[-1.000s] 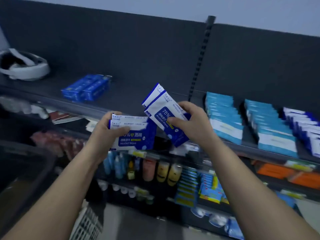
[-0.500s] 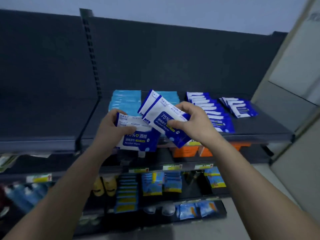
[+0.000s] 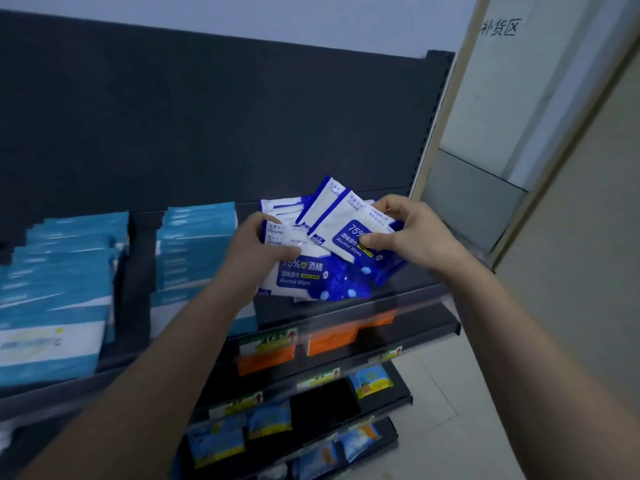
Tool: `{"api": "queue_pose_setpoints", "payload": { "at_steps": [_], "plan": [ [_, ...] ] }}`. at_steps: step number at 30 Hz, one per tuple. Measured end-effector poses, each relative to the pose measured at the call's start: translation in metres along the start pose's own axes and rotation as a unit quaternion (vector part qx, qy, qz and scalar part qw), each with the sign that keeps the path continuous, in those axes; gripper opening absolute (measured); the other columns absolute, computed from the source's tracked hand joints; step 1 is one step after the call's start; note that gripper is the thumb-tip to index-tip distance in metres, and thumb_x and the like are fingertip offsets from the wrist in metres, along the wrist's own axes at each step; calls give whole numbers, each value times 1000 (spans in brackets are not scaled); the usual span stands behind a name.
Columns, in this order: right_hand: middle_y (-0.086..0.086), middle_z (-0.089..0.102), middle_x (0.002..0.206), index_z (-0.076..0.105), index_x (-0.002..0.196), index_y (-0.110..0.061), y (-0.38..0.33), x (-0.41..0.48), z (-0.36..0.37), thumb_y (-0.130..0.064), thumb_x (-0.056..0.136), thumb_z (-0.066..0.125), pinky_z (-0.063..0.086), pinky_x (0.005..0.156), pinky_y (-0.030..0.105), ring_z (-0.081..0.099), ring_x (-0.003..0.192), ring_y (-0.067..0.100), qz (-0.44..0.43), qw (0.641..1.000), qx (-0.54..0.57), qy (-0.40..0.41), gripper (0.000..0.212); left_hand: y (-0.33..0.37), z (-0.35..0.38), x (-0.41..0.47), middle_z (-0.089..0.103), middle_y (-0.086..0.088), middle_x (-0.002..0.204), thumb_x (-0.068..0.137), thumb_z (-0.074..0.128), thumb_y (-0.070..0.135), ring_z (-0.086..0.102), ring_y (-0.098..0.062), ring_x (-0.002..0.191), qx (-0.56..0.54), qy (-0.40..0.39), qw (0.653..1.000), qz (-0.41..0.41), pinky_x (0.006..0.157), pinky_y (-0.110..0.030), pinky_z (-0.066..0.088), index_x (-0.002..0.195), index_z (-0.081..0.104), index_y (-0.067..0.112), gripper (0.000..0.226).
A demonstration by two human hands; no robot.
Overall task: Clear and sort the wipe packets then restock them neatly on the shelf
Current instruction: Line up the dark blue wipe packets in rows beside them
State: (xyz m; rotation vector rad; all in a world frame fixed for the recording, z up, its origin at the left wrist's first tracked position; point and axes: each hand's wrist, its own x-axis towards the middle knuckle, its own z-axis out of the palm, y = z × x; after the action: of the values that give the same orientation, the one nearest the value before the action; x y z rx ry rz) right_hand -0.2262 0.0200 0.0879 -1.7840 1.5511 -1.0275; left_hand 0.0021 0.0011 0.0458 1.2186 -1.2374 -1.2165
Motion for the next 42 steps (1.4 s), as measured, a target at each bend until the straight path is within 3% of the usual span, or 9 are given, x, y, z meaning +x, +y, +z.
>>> {"api": "queue_pose_setpoints", "payload": {
  "at_steps": [6,13,19,23,27,30,35,39,42],
  "plan": [
    [5,75,92,64,96,-7,37,41,-70,-3,75,79,59,70,34,71,78,19,51,997,12,-62,26,3,83,75,70,-9,99,74,76,-1,70,-26,86,-21,-40,998,-32,75,-43,58,102,54,14,38],
    [3,75,89,65,92,-14,103,83,-120,1,72,79,60,67,28,71,78,16,102,986,8,-131,28,-9,150,133,67,-10,96,82,68,-3,67,-21,76,-58,-48,992,-101,52,-31,56,110,53,8,34],
    [-5,71,95,65,92,-22,144,127,-133,-7,72,81,56,79,30,69,86,13,82,949,-126,-276,30,-29,204,158,67,-13,111,83,64,-7,66,-27,94,-51,-24,986,-157,84,-44,54,112,58,9,33],
    [-8,65,107,63,100,-26,166,150,-134,-19,74,81,51,88,33,62,97,13,44,926,-206,-313,33,-37,230,161,68,-10,108,81,63,-13,66,-20,89,-49,-12,987,-154,79,-37,55,98,62,16,34],
    [-7,65,104,65,107,-21,178,164,-133,-18,76,79,51,79,25,62,92,10,11,913,-195,-358,33,-42,235,163,64,-4,106,80,71,-2,62,-17,93,33,46,986,-159,71,-27,51,116,55,11,41],
    [-9,64,103,65,107,-22,179,174,-129,-22,77,79,47,70,18,60,88,5,-8,897,-205,-392,32,-44,234,161,64,-6,114,91,62,10,62,-20,100,76,57,981,-172,80,-30,52,122,55,11,31],
    [-8,60,109,62,108,-24,182,182,-118,-26,75,80,45,77,24,57,96,10,-23,892,-209,-400,38,-39,233,164,63,-7,108,94,56,12,65,-24,98,222,48,959,-166,87,-34,53,126,55,16,32],
    [-6,51,111,55,115,-21,181,181,-115,-34,72,81,45,82,29,51,102,14,-60,884,-280,-370,52,-37,230,159,65,-3,116,95,50,40,63,-23,103,383,43,911,-148,93,-37,51,125,56,20,37],
    [-4,50,108,50,108,-21,180,181,-112,-43,69,81,45,78,31,50,96,15,-87,861,-346,-364,54,-38,233,152,63,-3,106,96,46,45,63,-26,99,425,30,898,-113,87,-39,51,115,57,17,35]
  ]
}}
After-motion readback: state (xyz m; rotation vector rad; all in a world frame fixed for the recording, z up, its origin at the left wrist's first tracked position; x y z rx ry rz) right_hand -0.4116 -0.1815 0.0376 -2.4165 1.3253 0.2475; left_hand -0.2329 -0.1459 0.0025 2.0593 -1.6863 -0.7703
